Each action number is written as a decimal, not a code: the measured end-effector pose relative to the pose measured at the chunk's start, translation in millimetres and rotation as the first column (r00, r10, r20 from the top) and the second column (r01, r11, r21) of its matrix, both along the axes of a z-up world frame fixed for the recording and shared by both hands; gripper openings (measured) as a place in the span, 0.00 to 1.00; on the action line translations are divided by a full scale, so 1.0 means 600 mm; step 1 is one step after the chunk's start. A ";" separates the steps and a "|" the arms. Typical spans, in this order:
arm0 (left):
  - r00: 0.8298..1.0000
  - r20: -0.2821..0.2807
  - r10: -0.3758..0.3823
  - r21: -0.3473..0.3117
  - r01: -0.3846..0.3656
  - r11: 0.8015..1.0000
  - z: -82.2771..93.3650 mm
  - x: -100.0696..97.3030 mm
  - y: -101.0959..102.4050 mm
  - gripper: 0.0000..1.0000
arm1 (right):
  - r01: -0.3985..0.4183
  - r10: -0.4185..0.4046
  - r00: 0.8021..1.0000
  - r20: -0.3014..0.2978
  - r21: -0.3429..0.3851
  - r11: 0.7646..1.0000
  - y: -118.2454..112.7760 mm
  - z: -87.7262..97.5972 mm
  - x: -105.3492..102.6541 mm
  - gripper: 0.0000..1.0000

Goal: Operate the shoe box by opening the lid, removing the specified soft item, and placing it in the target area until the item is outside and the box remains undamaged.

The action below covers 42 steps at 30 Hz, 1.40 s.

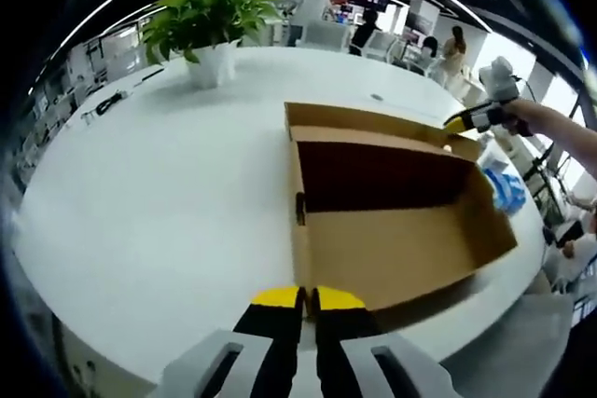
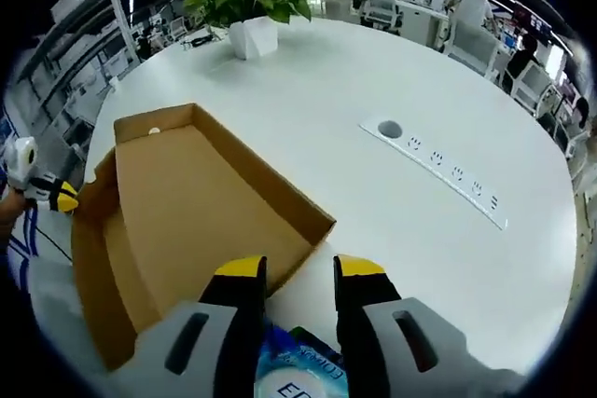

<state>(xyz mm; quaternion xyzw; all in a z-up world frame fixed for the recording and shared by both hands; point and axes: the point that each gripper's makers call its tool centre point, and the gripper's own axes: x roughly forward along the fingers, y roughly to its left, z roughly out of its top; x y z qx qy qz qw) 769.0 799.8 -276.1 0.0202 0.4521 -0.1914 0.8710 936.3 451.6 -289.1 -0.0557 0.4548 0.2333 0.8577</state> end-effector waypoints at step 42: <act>1.000 0.020 0.023 0.010 -0.023 1.000 -0.001 0.001 0.003 0.03 | 0.162 -0.163 0.986 -0.030 -0.025 0.986 0.010 0.001 0.000 0.06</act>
